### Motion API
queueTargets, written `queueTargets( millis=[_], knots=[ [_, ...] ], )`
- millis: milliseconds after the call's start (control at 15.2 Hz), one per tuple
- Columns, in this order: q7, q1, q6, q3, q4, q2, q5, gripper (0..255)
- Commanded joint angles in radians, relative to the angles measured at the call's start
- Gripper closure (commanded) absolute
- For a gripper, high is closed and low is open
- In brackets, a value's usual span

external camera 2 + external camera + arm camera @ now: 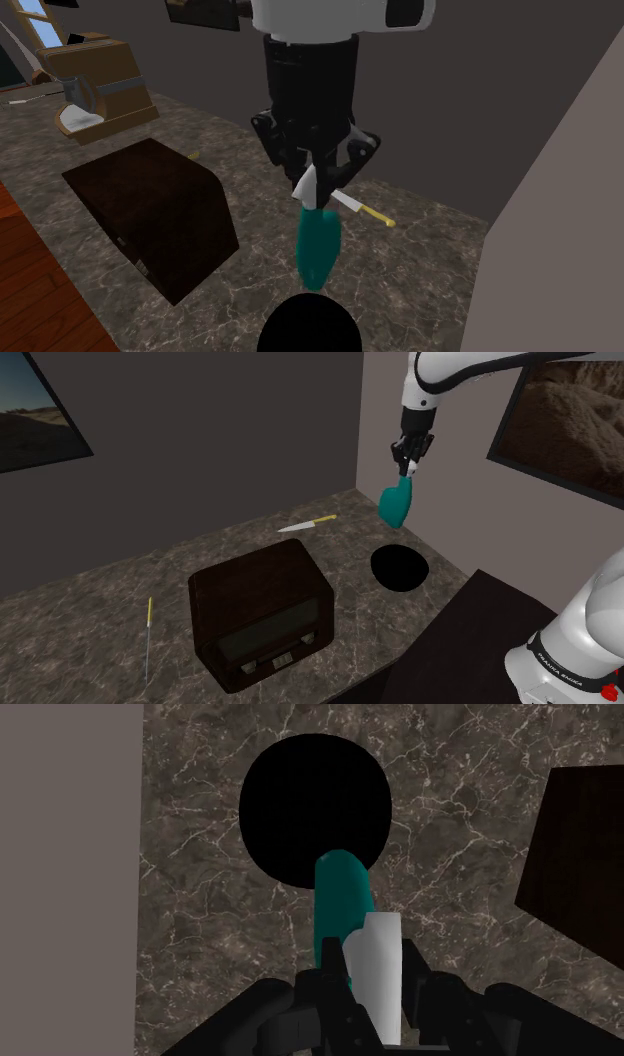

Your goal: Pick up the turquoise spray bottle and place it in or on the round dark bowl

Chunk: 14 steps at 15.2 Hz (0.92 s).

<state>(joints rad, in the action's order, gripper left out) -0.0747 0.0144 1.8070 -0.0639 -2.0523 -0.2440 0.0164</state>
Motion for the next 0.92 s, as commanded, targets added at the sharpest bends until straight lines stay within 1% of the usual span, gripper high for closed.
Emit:
queueTargets(
  millis=[0, 66, 858],
  knots=[
    [0.01, 0.006, -0.023, -0.006, -0.047, -0.07, 0.006, 255],
    [0.018, 0.011, -0.042, -0.011, -0.076, -0.118, 0.011, 255],
    [0.018, 0.012, 0.121, -0.014, -0.226, -0.105, 0.012, 255]
  ],
)
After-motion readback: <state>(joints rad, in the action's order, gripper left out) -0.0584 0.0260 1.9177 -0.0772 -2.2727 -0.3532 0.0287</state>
